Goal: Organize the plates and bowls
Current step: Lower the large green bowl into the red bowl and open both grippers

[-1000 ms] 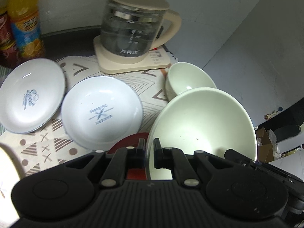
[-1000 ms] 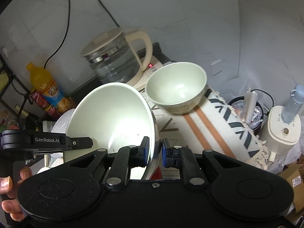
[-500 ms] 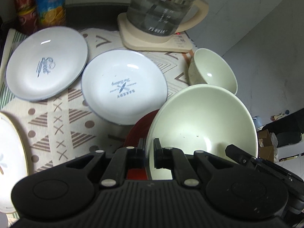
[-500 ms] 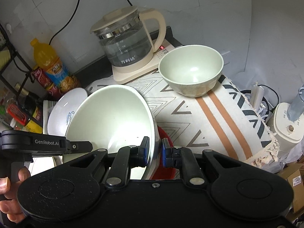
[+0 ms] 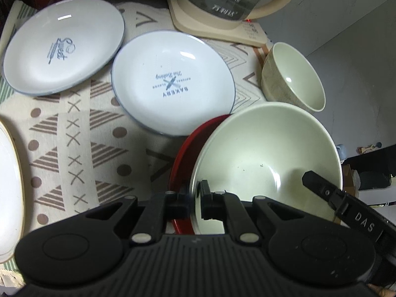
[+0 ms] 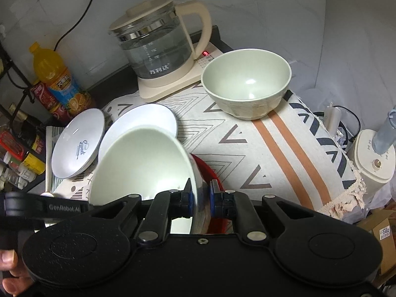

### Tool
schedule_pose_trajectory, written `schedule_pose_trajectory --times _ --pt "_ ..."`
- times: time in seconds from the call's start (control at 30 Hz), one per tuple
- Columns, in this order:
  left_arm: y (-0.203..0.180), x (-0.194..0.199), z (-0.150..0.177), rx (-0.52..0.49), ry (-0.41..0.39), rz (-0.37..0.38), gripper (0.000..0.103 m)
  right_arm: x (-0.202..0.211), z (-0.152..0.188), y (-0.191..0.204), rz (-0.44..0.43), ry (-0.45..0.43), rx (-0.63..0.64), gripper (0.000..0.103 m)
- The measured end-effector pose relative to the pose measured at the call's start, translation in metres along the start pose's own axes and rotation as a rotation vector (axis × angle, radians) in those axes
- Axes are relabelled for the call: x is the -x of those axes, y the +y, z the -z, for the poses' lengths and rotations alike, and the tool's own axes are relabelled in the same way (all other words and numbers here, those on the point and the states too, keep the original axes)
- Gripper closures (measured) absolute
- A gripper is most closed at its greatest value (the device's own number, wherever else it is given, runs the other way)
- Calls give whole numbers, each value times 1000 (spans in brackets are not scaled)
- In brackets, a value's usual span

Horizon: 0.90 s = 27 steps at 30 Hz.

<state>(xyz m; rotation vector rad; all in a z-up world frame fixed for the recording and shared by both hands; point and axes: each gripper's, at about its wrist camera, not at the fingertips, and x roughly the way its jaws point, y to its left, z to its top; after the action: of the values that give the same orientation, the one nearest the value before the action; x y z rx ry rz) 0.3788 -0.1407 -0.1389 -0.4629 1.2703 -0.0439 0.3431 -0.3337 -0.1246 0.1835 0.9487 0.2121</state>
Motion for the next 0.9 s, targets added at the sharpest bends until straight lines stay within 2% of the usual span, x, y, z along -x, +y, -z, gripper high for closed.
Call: schedule_pose_trajectory --times 0.27,0.4,0.7,0.77,0.9 --pt "-1 -7 -6 -6 31 -8 96 -11 -1 -4 23 13 -41 91" --pt "4 -8 -13 13 74 -2 92 -13 -3 -2 22 12 -38 91" --pt "6 15 -18 6 95 31 88 -16 -2 2 33 6 -22 91" --pt "7 17 -17 16 125 38 88 -17 -2 3 37 6 -16 91" --pt "9 27 -16 -3 107 -5 76 -18 -1 4 39 6 -15 91"
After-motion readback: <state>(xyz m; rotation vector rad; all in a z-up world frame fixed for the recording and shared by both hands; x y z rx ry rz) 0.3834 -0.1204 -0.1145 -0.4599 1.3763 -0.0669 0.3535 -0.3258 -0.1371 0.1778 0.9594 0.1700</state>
